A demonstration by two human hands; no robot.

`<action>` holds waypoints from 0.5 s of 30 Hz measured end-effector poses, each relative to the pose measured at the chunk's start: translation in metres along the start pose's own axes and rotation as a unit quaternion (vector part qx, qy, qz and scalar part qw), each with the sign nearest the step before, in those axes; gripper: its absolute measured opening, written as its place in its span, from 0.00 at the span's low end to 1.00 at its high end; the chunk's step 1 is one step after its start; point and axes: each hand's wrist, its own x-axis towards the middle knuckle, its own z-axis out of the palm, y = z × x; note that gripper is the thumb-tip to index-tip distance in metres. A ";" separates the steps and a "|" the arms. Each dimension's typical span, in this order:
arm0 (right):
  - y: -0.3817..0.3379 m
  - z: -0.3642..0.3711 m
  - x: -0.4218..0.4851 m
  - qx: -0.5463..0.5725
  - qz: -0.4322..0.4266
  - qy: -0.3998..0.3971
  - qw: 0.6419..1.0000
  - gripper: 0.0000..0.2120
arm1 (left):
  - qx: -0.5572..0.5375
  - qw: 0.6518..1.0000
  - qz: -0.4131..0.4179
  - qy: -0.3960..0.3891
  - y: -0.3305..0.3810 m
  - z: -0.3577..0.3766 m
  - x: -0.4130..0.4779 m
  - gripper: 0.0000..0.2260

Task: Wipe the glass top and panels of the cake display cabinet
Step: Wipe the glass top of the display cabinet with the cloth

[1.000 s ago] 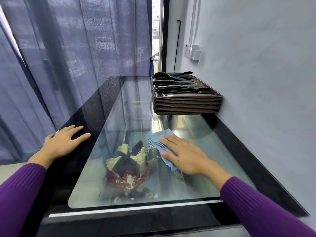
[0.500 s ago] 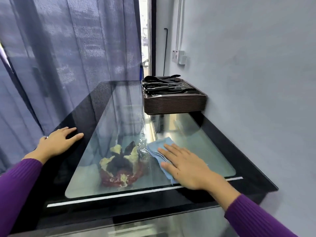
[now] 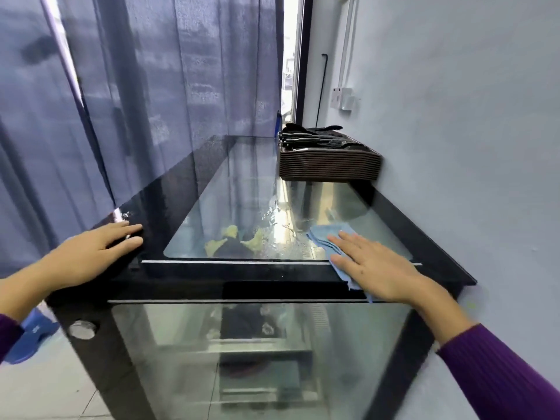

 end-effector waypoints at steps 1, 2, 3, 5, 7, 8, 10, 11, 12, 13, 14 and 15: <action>0.012 -0.007 0.000 0.009 0.003 -0.018 1.000 0.27 | 0.013 1.000 -0.008 0.012 0.005 0.000 -0.007 0.27; 0.022 -0.014 0.004 0.014 0.021 -0.028 0.999 0.28 | 0.027 0.999 -0.016 0.022 0.011 -0.001 -0.011 0.29; 0.028 -0.020 0.012 0.015 0.051 -0.020 0.998 0.27 | 0.036 0.999 -0.025 0.029 0.017 -0.001 -0.014 0.29; 0.022 -0.018 0.033 -0.012 0.109 0.021 0.994 0.27 | 0.043 0.997 -0.040 0.043 0.028 -0.003 -0.019 0.29; -0.008 -0.007 0.049 -0.030 0.107 0.043 0.993 0.26 | 0.041 0.997 -0.038 0.048 0.034 -0.004 -0.023 0.27; -0.027 0.001 0.051 -0.032 0.080 0.045 0.995 0.26 | 0.043 0.997 -0.037 0.048 0.035 -0.003 -0.024 0.26; -0.061 0.015 0.041 -0.024 0.003 0.040 0.999 0.27 | 0.054 0.997 -0.035 0.041 0.035 -0.003 -0.026 0.25; -0.071 0.020 0.030 -0.018 -0.027 0.041 0.999 0.27 | 0.061 0.997 -0.032 0.033 0.036 -0.004 -0.025 0.25; -0.073 0.022 0.019 -0.013 -0.049 0.041 0.998 0.27 | 0.069 0.997 -0.028 0.024 0.036 -0.004 -0.025 0.25; -0.070 0.019 0.008 -0.008 -0.061 0.037 0.997 0.27 | 0.074 0.997 -0.026 0.015 0.037 -0.004 -0.025 0.25; -0.061 0.014 0.003 -0.003 -0.060 0.031 0.998 0.26 | 0.074 0.997 -0.025 0.011 0.037 -0.004 -0.024 0.25; -0.046 0.007 0.003 0.004 -0.044 0.023 0.999 0.26 | 0.076 0.997 -0.024 0.008 0.036 -0.004 -0.024 0.25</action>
